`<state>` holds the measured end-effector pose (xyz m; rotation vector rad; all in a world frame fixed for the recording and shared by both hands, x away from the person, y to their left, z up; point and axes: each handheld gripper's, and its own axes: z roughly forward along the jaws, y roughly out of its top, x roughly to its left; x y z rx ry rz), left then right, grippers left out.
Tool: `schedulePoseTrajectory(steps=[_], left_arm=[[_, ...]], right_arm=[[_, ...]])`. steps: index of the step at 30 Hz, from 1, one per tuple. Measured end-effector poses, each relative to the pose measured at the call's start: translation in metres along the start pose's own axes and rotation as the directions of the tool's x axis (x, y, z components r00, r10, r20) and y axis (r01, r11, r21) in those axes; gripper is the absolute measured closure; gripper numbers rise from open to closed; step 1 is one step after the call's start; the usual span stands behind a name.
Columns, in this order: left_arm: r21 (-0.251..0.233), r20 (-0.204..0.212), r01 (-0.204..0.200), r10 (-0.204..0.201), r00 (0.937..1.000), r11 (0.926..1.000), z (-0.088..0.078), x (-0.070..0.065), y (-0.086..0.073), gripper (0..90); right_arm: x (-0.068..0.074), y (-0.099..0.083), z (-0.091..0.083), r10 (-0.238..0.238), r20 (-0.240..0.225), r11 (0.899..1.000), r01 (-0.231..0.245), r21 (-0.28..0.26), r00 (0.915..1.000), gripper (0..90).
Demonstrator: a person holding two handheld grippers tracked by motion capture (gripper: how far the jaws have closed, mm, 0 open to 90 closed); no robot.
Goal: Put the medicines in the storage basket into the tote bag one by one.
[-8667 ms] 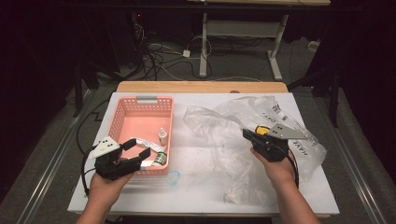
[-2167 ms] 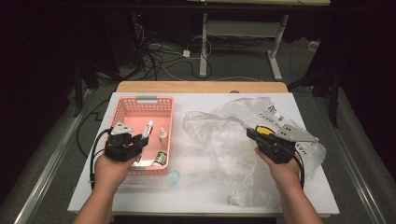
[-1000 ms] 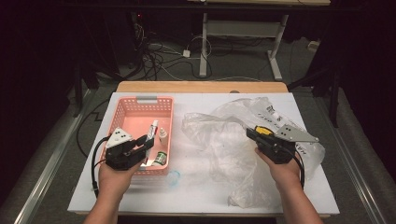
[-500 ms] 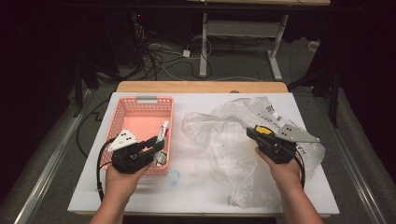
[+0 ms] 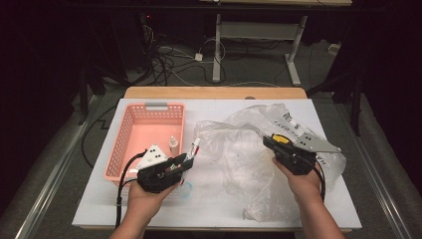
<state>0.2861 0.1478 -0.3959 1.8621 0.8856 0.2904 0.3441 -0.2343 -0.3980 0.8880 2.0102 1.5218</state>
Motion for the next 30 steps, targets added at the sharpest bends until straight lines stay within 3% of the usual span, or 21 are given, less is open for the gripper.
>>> schedulePoseTrajectory(steps=[12,20,26,30], left_arm=[[0.038,0.045,-0.026,0.024,0.9987,0.9989,0.018,-0.014,-0.005,68.5],[0.045,0.079,-0.029,0.025,0.9966,0.9986,0.04,-0.026,0.005,68.4],[0.049,0.107,-0.078,0.073,0.9916,0.9957,0.059,-0.037,0.015,68.5],[0.05,0.11,-0.086,0.08,0.9907,0.995,0.075,-0.039,0.019,68.5]], right_arm=[[0.0,0.001,-0.003,-0.004,0.007,1.0,0.004,-0.012,1.0,90.0],[-0.001,0.001,-0.008,-0.007,0.013,1.0,0.007,-0.026,0.9999,90.0],[0.0,0.0,-0.008,-0.003,0.014,1.0,0.003,-0.027,0.9999,90.0],[0.0,0.0,-0.008,-0.008,0.015,0.999,0.009,-0.035,0.9999,90.0]])
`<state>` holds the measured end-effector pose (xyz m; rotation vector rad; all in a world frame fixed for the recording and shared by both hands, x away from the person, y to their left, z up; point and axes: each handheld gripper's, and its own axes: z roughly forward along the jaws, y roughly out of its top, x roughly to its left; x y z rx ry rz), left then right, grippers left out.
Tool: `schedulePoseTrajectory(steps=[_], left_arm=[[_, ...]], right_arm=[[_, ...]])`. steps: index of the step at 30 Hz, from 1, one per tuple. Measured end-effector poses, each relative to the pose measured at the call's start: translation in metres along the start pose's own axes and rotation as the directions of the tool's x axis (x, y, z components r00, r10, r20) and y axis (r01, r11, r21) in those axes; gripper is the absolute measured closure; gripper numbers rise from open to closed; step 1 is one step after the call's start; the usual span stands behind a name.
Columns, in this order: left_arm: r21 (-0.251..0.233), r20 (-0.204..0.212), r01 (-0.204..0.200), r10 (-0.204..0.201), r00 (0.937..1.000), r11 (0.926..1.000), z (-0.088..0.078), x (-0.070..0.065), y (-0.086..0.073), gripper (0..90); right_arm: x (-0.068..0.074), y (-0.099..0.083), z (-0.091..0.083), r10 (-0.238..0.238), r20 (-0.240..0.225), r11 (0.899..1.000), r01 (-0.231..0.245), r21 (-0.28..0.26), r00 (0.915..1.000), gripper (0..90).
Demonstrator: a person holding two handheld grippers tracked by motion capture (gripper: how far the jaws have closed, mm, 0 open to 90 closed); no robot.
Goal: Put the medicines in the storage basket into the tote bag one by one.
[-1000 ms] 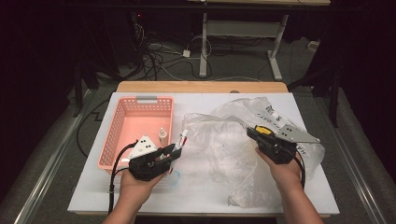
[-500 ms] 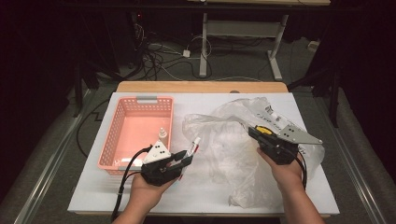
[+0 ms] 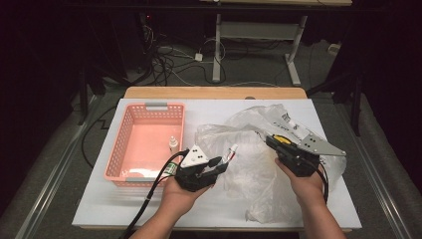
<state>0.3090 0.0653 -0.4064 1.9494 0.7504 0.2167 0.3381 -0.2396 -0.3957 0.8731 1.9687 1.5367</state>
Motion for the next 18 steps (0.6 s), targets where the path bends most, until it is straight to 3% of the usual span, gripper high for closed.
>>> schedulePoseTrajectory(steps=[11,18], left_arm=[[0.025,-0.01,-0.012,0.012,0.9999,0.9996,0.045,0.006,0.009,68.5],[0.039,-0.051,-0.011,0.013,0.9986,0.9992,0.058,0.018,0.017,68.5]], right_arm=[[0.0,0.001,-0.002,0.01,0.007,1.0,-0.01,-0.02,0.9999,90.0],[0.0,0.003,-0.003,0.013,0.007,0.999,-0.013,-0.04,0.9999,90.0]])
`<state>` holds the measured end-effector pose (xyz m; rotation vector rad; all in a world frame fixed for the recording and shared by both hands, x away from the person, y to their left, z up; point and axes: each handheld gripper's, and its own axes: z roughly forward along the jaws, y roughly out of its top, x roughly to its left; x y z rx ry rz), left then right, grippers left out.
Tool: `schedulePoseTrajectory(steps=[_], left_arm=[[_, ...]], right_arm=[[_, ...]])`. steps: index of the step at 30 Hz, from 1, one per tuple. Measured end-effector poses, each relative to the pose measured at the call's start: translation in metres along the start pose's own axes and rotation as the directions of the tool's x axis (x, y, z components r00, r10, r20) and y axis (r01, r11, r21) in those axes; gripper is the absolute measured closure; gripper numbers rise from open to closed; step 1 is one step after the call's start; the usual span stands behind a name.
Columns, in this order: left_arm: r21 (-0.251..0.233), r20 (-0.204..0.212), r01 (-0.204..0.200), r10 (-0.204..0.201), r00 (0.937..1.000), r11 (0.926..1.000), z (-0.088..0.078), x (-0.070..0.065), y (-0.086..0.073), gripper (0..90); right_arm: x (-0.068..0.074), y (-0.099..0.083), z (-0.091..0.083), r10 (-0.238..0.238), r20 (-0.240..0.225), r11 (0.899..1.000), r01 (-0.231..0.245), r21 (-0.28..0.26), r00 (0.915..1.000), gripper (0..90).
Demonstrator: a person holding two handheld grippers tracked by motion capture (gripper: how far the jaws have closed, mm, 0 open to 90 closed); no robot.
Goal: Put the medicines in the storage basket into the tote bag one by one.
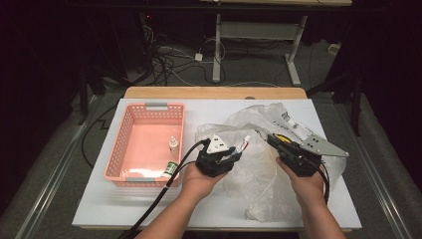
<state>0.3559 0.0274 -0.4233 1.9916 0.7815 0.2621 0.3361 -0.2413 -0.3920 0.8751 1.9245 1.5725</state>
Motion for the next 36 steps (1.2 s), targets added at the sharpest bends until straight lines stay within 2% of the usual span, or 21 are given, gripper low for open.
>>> schedulePoseTrajectory(steps=[3,6,11,20,24,28,32,36], left_arm=[[-0.002,-0.017,0.012,-0.012,0.9998,0.9999,0.001,0.007,0.004,68.5],[-0.006,0.0,0.015,-0.015,0.9999,0.9999,0.003,0.009,0.006,68.5],[0.024,0.022,-0.004,0.003,0.9997,0.9997,0.012,-0.001,0.003,68.5],[0.069,-0.002,-0.003,0.003,1.0,0.9976,0.041,-0.01,0.0,68.4],[0.093,-0.016,-0.023,0.024,0.9996,0.9954,0.053,-0.012,0.001,68.4],[0.105,0.004,-0.004,0.004,1.0,0.9944,0.065,-0.01,-0.002,68.4],[0.124,-0.01,0.018,-0.017,0.9998,0.9921,0.076,-0.007,-0.007,68.3],[0.129,-0.021,0.018,-0.016,0.9997,0.9914,0.083,-0.007,-0.007,68.4]], right_arm=[[0.001,0.001,0.0,0.003,0.003,1.0,-0.003,-0.011,1.0,90.0],[0.002,0.003,0.0,0.014,0.004,0.999,-0.014,-0.03,0.9999,90.0],[0.003,0.004,0.004,0.01,0.014,0.999,-0.01,-0.035,0.9998,90.0],[0.003,0.004,0.006,0.006,0.011,0.999,-0.005,-0.036,0.9999,90.0],[0.002,0.002,0.007,-0.002,0.009,1.0,0.002,-0.024,1.0,90.0],[0.001,0.002,0.007,-0.004,0.007,1.0,0.005,-0.029,1.0,90.0],[0.0,0.002,0.006,0.0,0.008,0.999,0.0,-0.033,1.0,90.0],[0.0,0.004,0.004,-0.002,0.007,0.999,0.002,-0.036,1.0,90.0]])
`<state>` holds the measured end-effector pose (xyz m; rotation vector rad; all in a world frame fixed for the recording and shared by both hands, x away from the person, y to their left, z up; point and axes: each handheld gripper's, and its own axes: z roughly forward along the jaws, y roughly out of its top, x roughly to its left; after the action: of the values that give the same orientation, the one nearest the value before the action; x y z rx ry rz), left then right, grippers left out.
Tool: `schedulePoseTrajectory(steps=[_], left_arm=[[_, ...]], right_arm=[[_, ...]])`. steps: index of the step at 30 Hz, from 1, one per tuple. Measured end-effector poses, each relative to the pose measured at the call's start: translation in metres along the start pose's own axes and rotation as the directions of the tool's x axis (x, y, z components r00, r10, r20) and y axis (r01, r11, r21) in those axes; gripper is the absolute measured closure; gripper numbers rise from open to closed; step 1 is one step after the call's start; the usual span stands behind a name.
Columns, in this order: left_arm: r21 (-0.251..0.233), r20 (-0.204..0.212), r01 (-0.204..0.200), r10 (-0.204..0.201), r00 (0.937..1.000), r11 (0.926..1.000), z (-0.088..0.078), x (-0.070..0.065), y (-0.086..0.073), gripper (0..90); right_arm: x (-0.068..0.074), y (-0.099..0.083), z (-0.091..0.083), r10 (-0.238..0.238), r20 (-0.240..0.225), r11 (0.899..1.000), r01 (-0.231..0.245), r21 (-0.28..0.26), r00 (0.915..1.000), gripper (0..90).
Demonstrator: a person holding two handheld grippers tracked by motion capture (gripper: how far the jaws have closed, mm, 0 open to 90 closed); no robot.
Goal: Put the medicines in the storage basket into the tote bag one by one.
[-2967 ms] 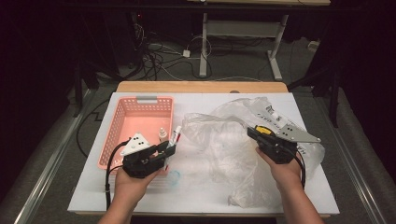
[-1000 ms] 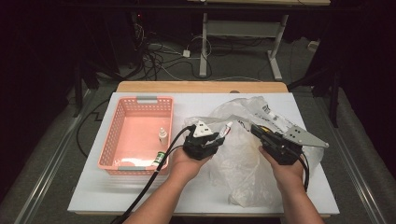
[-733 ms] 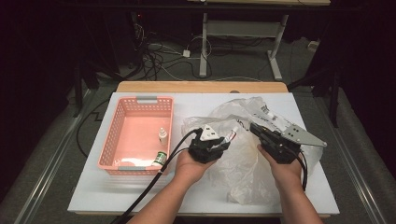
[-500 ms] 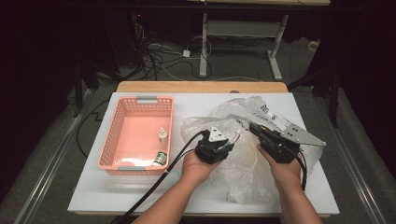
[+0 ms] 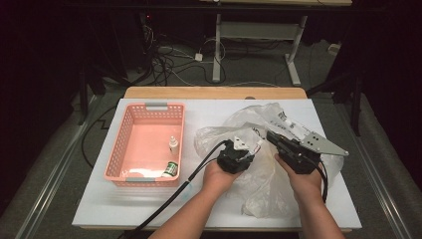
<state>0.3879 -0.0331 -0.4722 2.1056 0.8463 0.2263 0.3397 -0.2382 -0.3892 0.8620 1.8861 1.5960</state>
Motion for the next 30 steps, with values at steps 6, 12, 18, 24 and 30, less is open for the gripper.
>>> schedulePoseTrajectory(steps=[6,12,18,24,30], left_arm=[[-0.016,-0.022,0.008,-0.009,0.9997,0.9998,0.005,0.002,0.001,67.7],[-0.048,0.029,0.011,-0.01,0.9995,0.9988,-0.011,-0.001,0.001,49.8],[-0.079,0.13,0.034,-0.024,0.9913,0.9963,-0.034,-0.005,-0.007,41.8],[-0.099,0.149,0.027,-0.012,0.9888,0.9948,-0.061,-0.006,-0.018,30.4],[-0.09,0.132,-0.008,0.02,0.991,0.9959,-0.085,-0.01,-0.03,15.3]], right_arm=[[0.0,-0.001,0.0,0.0,-0.004,1.0,0.0,0.007,1.0,90.0],[0.0,-0.002,0.0,-0.003,-0.012,1.0,0.003,0.024,0.9999,90.0],[0.001,-0.002,-0.001,-0.003,-0.009,1.0,0.003,0.023,1.0,90.0],[0.0,-0.003,-0.002,0.0,0.0,1.0,0.0,0.027,1.0,90.0],[0.001,-0.003,-0.004,-0.002,0.002,1.0,0.002,0.029,1.0,90.0]])
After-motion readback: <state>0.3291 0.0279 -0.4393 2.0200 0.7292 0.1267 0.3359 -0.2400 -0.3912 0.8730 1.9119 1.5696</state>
